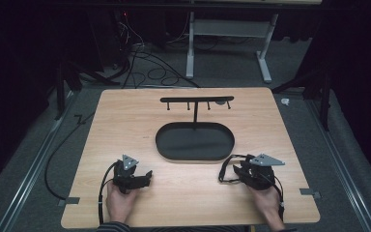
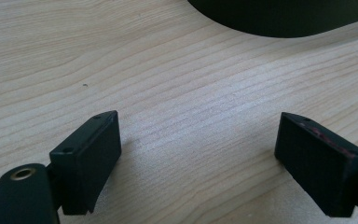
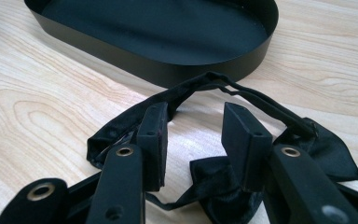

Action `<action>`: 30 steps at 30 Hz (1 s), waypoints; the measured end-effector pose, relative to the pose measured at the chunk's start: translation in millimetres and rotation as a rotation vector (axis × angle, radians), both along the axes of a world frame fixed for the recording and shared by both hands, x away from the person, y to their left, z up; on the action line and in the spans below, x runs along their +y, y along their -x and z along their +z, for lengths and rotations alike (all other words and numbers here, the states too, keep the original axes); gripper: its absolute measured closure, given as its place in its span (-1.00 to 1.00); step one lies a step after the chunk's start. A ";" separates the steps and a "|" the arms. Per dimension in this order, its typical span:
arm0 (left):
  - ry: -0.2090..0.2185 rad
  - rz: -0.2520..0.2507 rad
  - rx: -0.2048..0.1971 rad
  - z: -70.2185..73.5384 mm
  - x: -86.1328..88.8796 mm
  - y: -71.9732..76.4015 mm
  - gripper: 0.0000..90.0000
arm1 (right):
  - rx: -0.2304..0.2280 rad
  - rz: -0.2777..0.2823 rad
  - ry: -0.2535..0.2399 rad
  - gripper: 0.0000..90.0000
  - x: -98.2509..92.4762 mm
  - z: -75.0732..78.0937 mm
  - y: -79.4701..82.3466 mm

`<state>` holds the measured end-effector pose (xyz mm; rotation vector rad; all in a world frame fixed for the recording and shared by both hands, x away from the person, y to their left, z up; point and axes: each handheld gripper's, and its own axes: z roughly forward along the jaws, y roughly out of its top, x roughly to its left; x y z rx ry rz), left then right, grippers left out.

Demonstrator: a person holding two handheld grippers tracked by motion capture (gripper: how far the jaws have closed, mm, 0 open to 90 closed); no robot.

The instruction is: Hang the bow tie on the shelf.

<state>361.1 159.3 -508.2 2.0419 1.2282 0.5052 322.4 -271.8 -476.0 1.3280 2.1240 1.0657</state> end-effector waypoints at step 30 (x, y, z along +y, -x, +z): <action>-0.001 -0.001 0.000 0.1 0.1 0.0 -0.67 | 0.025 -0.029 0.013 0.38 -6.3 5.4 -46.8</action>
